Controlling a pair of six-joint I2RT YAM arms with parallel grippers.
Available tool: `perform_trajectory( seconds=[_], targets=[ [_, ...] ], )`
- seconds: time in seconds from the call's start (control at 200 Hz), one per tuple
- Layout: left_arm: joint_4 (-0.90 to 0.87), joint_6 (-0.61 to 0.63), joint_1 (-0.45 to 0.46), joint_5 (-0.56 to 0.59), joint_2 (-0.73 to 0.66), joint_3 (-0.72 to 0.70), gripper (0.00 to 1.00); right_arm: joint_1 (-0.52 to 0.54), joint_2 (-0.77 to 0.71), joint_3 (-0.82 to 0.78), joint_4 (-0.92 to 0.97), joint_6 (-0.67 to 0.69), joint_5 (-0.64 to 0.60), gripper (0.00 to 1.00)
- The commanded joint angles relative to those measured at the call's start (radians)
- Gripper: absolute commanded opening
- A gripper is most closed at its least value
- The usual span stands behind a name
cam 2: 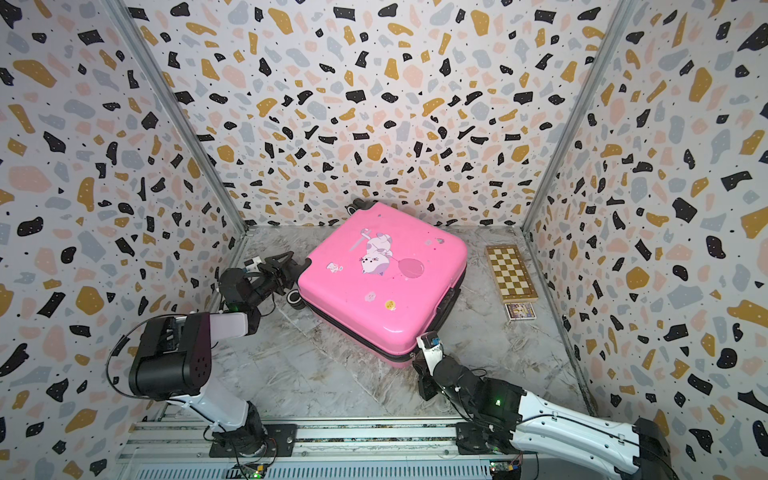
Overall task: Open the suitcase zippers
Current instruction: Adjust the suitcase at the center of the board.
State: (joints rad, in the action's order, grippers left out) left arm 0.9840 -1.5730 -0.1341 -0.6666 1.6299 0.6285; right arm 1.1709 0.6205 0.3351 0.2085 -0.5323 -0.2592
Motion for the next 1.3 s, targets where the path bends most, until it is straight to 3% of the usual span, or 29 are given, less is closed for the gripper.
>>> perform_trajectory(
  seconds=[0.0,0.145,0.34,0.671,1.056,1.291],
  targets=[
    [-0.041,0.129,0.018,-0.044,-0.037,-0.023,0.43,0.059,0.028,0.052,-0.095,0.091,0.103,0.00],
    [-0.046,0.128,0.023,-0.041,-0.030,-0.011,0.41,0.142,0.020,0.053,-0.068,0.108,0.061,0.00],
    [-0.060,0.136,0.033,-0.039,-0.027,-0.001,0.40,0.156,0.022,0.046,-0.049,0.096,0.086,0.00],
    [-0.092,0.160,0.062,-0.031,-0.037,0.003,0.40,0.141,0.271,0.164,-0.031,0.075,0.102,0.00],
    [-0.163,0.206,0.090,-0.030,-0.135,-0.061,0.39,-0.162,0.332,0.172,-0.078,0.142,0.300,0.00],
    [-0.387,0.318,0.089,-0.017,-0.307,-0.122,0.40,-0.370,0.410,0.197,-0.114,0.237,0.403,0.00]
  ],
)
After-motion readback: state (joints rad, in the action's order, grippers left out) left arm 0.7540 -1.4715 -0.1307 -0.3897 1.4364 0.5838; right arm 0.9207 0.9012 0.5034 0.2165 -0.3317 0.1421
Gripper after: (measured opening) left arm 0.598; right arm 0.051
